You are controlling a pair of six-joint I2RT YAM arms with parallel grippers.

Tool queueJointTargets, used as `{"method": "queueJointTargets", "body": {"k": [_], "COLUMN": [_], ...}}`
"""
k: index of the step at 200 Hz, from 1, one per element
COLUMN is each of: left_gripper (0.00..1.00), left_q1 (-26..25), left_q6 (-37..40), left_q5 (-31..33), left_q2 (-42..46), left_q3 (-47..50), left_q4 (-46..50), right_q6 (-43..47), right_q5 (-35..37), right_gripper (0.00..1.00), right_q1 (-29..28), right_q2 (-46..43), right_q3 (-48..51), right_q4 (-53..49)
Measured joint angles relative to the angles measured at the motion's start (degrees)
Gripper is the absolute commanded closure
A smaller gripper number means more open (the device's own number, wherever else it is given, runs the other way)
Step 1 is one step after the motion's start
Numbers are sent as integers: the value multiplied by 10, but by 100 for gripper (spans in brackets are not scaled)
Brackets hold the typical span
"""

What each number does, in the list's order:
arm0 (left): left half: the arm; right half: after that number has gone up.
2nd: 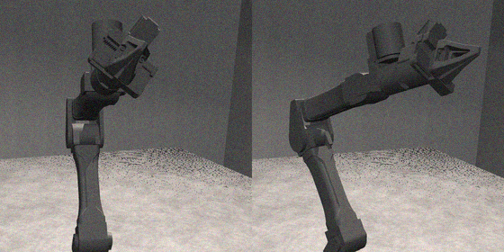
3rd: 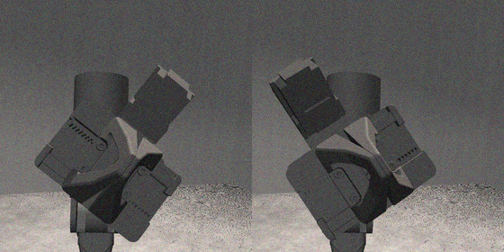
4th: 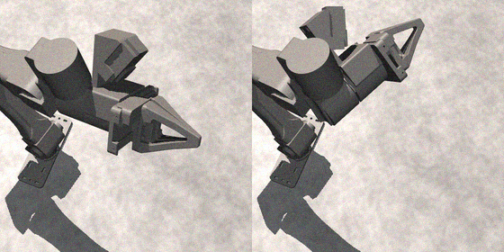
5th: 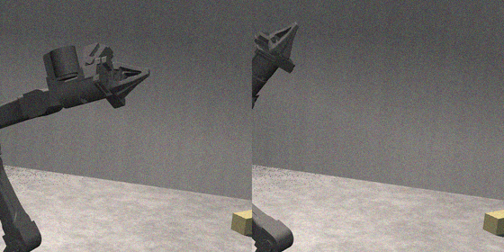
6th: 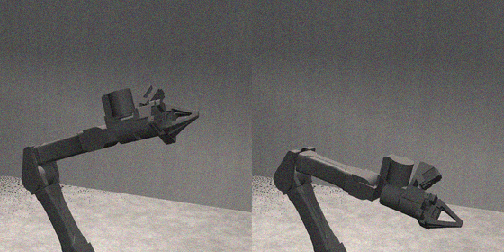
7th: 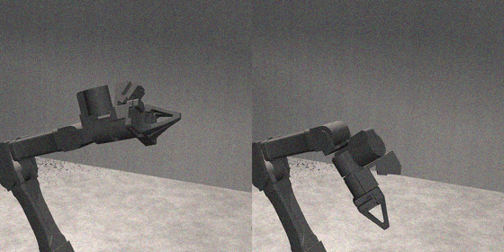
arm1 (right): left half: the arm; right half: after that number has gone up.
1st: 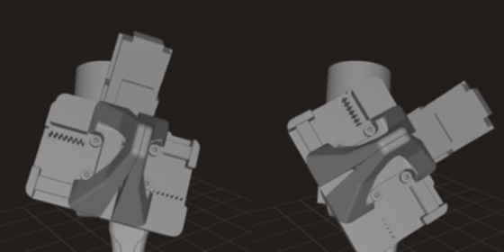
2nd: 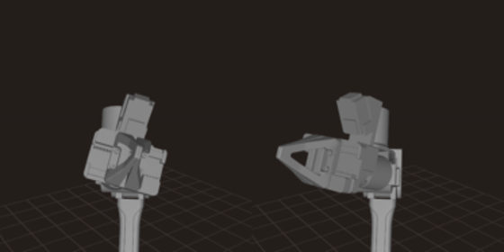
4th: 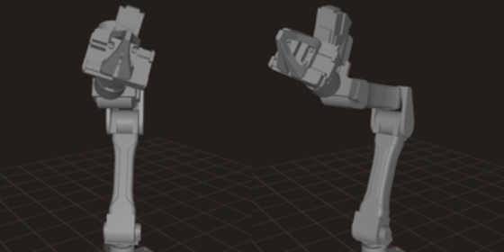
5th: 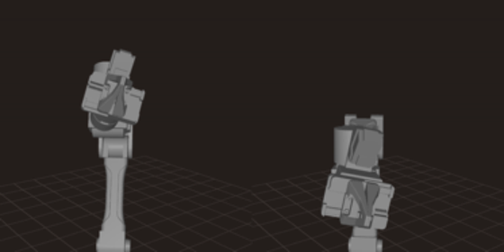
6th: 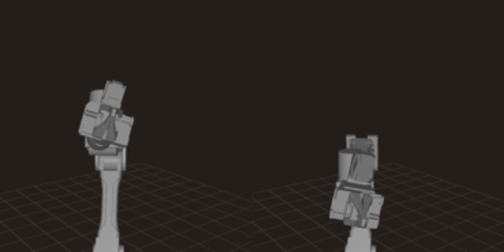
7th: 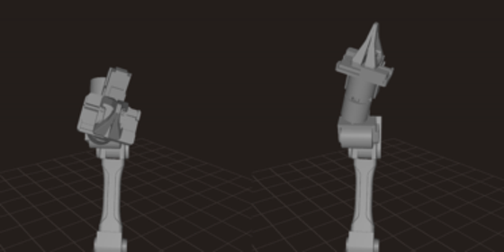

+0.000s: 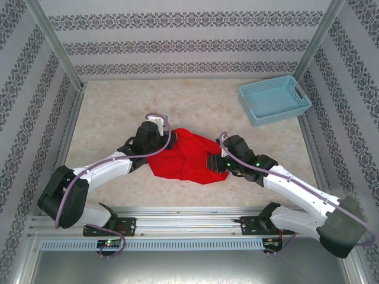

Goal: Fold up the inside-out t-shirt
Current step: Turn the T-shirt inside out at the center of the table.

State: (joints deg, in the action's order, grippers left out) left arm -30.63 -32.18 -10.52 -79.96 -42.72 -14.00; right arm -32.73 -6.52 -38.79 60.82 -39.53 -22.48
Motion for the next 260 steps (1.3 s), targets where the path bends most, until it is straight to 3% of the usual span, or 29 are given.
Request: {"method": "queueJointTargets", "body": {"k": [32,116,137,150,166,189,207,260], "left_gripper": [100,100,100,100,100,100,100,100], "left_q1": [0,0,0,0,0,1,4,33], "left_q6": [0,0,0,0,0,0,0,1], "left_q5": [-4,-4,-4,-4,-4,-4,-1,24], "left_q2": [0,1,1,1,1,1,1,-21], "left_q3": [-5,-5,-6,-6,-7,-8,-10,-79], "left_q4": [5,11,15,16,19,24,37,136], "right_q6": [-8,-17,-18,-17,-18,-15,-14,36], "right_q5": [50,79,84,87,87,93,102,101], "right_gripper": [61,56,47,46,56,83,97,100], "right_q1": [16,32,32,32,32,32,32,3], "right_q2": [23,75,98,115,136,149,149,76], "right_q3": [0,0,0,0,0,-1,-2,-7], "right_q4": [-16,-18,-18,-17,-14,-14,-14,-12]}}
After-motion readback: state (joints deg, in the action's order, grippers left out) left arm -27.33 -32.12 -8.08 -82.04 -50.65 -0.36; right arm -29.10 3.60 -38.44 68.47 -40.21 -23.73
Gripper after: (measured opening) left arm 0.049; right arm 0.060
